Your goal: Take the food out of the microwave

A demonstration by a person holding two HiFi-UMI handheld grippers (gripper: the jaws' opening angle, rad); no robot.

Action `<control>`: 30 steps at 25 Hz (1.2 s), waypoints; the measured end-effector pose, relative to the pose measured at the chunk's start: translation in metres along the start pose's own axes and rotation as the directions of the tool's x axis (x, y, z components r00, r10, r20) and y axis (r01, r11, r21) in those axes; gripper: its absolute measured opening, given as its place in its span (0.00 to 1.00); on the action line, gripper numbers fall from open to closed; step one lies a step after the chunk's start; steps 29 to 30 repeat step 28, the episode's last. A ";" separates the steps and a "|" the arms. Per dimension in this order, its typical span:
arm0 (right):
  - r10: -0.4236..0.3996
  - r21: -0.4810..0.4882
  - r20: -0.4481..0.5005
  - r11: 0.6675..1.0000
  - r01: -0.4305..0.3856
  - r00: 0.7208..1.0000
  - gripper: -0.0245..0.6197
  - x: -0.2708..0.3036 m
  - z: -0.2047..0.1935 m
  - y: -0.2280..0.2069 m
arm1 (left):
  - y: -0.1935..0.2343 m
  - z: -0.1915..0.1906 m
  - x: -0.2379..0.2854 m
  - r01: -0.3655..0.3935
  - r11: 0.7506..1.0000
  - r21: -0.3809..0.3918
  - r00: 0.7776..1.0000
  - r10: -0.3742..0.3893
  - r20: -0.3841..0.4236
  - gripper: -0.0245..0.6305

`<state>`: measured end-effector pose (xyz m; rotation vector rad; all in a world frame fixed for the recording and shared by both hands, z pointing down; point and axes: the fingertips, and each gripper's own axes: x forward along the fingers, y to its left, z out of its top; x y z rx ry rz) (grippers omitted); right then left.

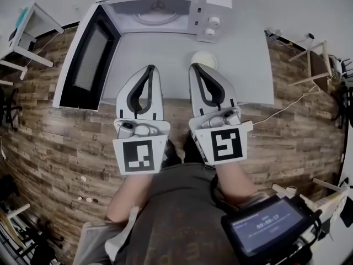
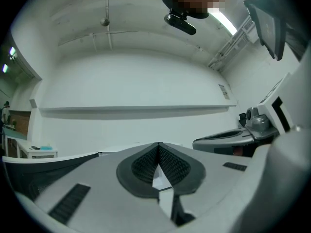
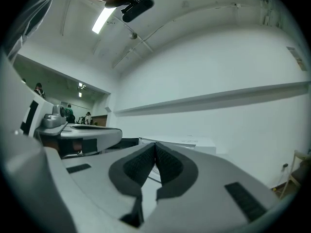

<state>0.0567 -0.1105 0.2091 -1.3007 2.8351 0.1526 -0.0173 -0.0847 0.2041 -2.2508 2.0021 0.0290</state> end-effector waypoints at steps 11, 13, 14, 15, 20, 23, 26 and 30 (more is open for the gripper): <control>0.004 -0.024 0.029 1.000 -0.003 1.000 0.05 -0.006 0.014 0.010 | -0.001 0.013 -0.007 0.014 1.000 0.009 0.999 -0.015 0.035 0.05; 0.003 -0.026 0.031 1.000 -0.002 1.000 0.05 -0.006 0.015 0.011 | 0.000 0.014 -0.007 0.016 1.000 0.011 0.999 -0.016 0.037 0.05; 0.002 -0.029 0.033 1.000 -0.001 0.999 0.05 -0.006 0.015 0.011 | 0.000 0.014 -0.008 0.017 1.000 0.013 0.999 -0.018 0.037 0.05; 0.003 -0.033 0.035 0.999 -0.001 0.999 0.05 -0.005 0.015 0.011 | 0.001 0.014 -0.008 0.018 1.000 0.015 0.999 -0.018 0.036 0.05; 0.010 -0.048 0.049 0.999 -0.008 0.999 0.05 -0.003 0.018 0.013 | 0.004 0.014 -0.008 0.011 1.000 0.011 0.999 -0.012 0.044 0.05; 0.012 -0.052 0.051 0.999 -0.009 0.999 0.05 -0.003 0.023 0.013 | 0.004 0.020 -0.008 0.013 1.000 0.016 0.998 -0.014 0.053 0.05; 0.012 -0.055 0.055 0.998 -0.009 0.998 0.05 -0.004 0.027 0.014 | 0.004 0.024 -0.009 0.013 1.000 0.013 0.998 -0.014 0.057 0.05; 0.014 -0.055 0.054 0.998 -0.011 0.998 0.05 -0.005 0.027 0.015 | 0.005 0.024 -0.010 0.011 1.000 0.010 0.998 -0.012 0.055 0.05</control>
